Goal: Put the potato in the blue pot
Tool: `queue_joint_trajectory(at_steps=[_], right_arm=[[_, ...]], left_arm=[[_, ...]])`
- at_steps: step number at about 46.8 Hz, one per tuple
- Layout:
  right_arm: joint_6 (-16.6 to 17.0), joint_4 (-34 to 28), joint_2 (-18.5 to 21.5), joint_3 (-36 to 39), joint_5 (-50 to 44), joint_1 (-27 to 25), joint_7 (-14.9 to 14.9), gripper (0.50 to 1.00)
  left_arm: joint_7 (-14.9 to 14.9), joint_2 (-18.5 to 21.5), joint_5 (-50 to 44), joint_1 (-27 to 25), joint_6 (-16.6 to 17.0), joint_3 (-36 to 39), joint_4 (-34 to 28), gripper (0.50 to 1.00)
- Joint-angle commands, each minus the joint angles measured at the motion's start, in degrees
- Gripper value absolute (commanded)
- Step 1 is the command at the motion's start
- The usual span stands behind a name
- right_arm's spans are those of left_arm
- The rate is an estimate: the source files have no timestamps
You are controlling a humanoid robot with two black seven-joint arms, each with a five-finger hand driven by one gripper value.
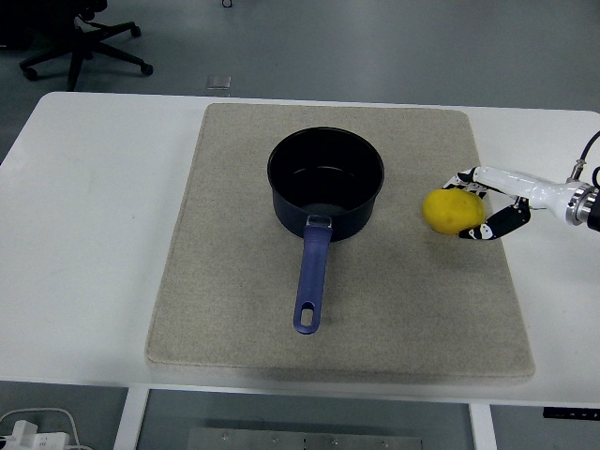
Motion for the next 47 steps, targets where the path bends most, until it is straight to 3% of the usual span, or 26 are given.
queue_joint_trajectory(at_steps=[1, 15, 38, 47], right_arm=[[0.17, 0.01, -0.07, 0.01, 0.1, 0.04, 0.51, 0.5], [0.78, -0.08, -0.59, 0.09, 0.63, 1.62, 1.3, 0.5], [9.21, -4.12, -4.55, 0.18, 4.23, 13.66, 2.09, 0.5], [11.15, -5.97, -4.46, 0.27, 5.46, 15.25, 2.27, 0.5]], left_arm=[[0.01, 0.0, 0.0, 0.0, -0.05, 0.0, -0.01, 0.994], [0.01, 0.0, 0.0, 0.0, -0.05, 0.0, -0.01, 0.994], [0.01, 0.0, 0.0, 0.0, -0.05, 0.0, -0.01, 0.994], [0.01, 0.0, 0.0, 0.0, -0.05, 0.0, -0.01, 0.994]])
